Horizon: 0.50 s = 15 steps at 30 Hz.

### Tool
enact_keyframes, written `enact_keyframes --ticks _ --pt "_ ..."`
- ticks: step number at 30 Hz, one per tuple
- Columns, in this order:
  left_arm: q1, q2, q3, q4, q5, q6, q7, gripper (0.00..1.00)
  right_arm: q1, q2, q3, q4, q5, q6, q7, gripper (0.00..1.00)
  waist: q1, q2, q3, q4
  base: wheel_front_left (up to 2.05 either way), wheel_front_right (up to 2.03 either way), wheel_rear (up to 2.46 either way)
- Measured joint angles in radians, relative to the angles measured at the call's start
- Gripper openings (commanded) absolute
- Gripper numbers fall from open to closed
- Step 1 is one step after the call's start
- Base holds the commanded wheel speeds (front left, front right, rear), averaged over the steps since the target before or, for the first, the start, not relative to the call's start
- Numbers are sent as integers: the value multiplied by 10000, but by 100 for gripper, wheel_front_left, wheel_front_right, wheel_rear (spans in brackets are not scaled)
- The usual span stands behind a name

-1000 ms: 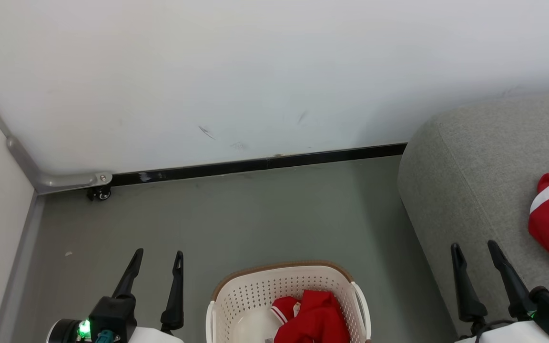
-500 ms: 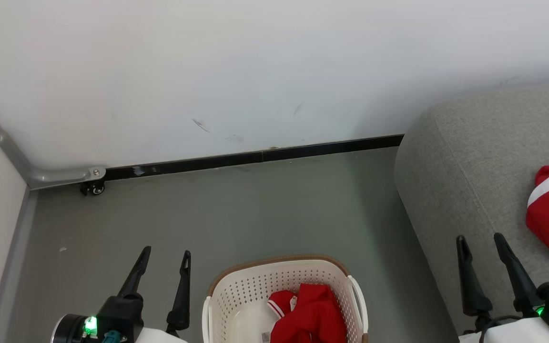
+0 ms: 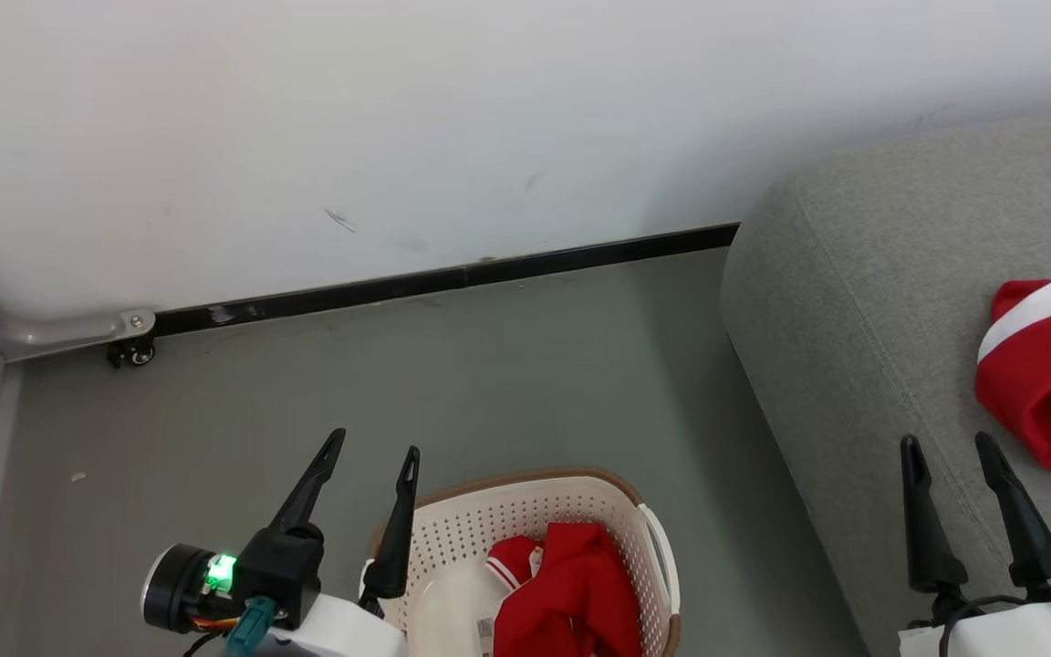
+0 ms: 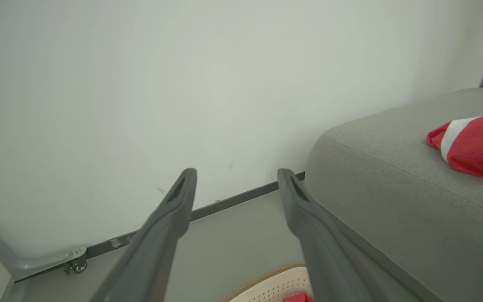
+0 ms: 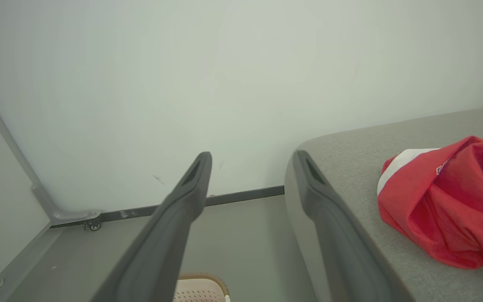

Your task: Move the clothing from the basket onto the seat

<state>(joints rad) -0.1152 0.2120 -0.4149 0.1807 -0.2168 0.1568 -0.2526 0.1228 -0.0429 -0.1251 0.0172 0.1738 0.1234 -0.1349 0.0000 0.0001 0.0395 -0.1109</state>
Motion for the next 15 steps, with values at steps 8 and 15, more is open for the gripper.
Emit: enact_keyframes --ticks 8,15 --pt "-595 -73 -320 351 121 -316 0 100 -3 10 -79 -228 -65 0 0 100 0 0 263 -388 0 0 0" --pt "-1004 -144 -706 748 374 -616 109 100 -10 17 -203 -497 -75 0 -2 100 0 0 555 -648 0 0 0"
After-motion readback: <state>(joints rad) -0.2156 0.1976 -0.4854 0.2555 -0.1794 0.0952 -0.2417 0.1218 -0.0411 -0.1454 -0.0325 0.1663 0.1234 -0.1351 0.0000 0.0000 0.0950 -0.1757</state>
